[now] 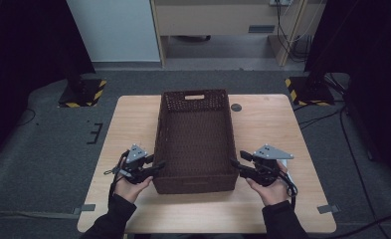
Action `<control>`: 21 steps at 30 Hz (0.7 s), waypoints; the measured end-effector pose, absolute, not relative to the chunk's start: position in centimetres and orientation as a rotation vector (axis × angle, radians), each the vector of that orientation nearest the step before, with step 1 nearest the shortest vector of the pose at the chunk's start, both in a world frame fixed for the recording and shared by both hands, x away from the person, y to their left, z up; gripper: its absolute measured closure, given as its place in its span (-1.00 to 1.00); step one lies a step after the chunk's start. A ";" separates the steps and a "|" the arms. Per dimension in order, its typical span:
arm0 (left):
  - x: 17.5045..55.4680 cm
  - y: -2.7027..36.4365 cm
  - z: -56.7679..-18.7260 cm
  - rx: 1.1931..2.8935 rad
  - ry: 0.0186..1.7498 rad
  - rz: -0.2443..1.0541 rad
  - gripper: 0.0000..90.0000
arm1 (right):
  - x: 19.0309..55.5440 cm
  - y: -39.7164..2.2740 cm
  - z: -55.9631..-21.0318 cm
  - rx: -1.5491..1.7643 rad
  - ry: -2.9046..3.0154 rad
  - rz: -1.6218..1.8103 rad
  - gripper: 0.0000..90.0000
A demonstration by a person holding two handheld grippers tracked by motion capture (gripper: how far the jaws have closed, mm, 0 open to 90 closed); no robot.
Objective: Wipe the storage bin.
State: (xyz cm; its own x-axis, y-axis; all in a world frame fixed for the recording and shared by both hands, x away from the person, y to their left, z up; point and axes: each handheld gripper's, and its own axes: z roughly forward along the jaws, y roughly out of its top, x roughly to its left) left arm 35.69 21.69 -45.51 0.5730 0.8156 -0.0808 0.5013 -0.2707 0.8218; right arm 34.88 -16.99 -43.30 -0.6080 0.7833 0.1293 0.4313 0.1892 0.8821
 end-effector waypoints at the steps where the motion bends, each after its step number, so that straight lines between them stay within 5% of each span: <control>1: 35.7 21.7 -45.4 1.930 1.048 0.459 0.13 | 35.0 -16.8 -43.4 1.141 2.130 1.383 0.16; 10: 36.3 22.8 -44.1 1.866 1.041 0.506 -0.03 | 36.0 -16.7 -44.2 1.178 2.145 1.299 0.48; 21: 37.7 22.1 -44.9 1.887 1.022 0.517 0.02 | 37.0 -17.0 -44.2 1.192 2.118 1.293 0.64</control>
